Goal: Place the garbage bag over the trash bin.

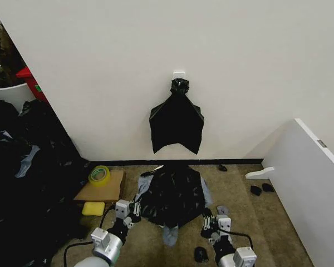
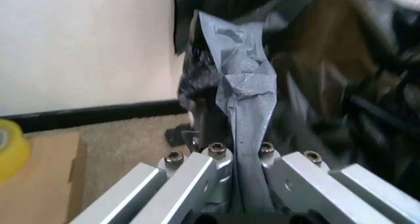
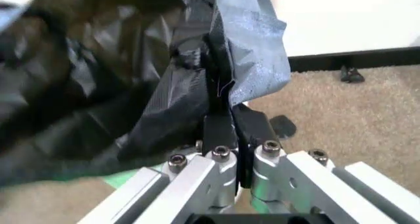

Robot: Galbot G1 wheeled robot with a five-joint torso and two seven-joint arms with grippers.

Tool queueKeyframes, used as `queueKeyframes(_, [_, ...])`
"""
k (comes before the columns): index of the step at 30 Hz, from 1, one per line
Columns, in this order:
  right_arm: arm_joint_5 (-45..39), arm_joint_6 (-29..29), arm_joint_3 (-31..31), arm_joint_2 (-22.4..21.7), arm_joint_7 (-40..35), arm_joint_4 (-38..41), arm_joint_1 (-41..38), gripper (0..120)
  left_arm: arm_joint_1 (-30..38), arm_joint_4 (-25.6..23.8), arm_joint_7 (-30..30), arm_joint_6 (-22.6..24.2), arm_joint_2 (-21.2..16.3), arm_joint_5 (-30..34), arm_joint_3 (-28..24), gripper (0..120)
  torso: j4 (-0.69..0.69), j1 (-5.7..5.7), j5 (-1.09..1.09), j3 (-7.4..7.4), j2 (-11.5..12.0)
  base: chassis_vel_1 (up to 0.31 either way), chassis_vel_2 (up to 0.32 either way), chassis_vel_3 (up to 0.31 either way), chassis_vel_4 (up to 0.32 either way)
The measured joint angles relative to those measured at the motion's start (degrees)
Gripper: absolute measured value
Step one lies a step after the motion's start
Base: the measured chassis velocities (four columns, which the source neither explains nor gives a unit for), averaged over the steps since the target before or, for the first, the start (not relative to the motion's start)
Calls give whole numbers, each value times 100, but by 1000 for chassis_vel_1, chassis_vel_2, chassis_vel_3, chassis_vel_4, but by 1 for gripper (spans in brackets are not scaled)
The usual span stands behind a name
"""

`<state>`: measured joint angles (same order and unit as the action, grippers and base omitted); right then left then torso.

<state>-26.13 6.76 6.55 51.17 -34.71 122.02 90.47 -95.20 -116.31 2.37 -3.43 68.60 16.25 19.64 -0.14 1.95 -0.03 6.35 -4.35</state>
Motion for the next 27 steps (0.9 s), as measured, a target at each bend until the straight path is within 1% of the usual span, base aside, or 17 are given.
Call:
queueKeyframes(2, [72,-9,-7,-12,51,-72,5,0,-42,20,-13,-13,3,-106,1,0,0,0,1,0,0,0,0,0,0])
queueKeyframes(4, [261,-139,-49,-125,310,-262,93,0,-146,120,-50,-47,23,-500,30,0,0,0,-2,0,0,0,0,0,0])
queueKeyframes(8, [449,-145,-67,-114,469,-540,-12,0,-90,292,-90,-117,87,-683,62,0,1,0,0,0,0,0,0,0,0])
queueKeyframes(10, [490,-131,-74,-92,504,-612,-57,0,-50,346,-102,-136,117,-696,62,0,1,0,-1,0,0,0,0,0,0])
queueKeyframes(12, [613,-87,-100,16,606,-910,-252,0,114,553,-128,-167,234,-699,45,0,0,0,0,0,0,0,0,0,0])
queueKeyframes(18, [756,-80,-111,64,722,-1235,-418,0,290,779,-114,-167,320,-674,-9,0,0,0,0,0,0,0,0,0,0])
queueKeyframes(22, [911,-56,-120,141,899,-1745,-628,0,503,1054,-69,-167,415,-599,-76,0,0,0,0,0,0,0,0,0,0])
queueKeyframes(27, [1049,-26,-109,232,1068,-2122,-784,0,633,1200,-38,-153,474,-538,-185,0,0,0,-1,0,0,0,0,0,0])
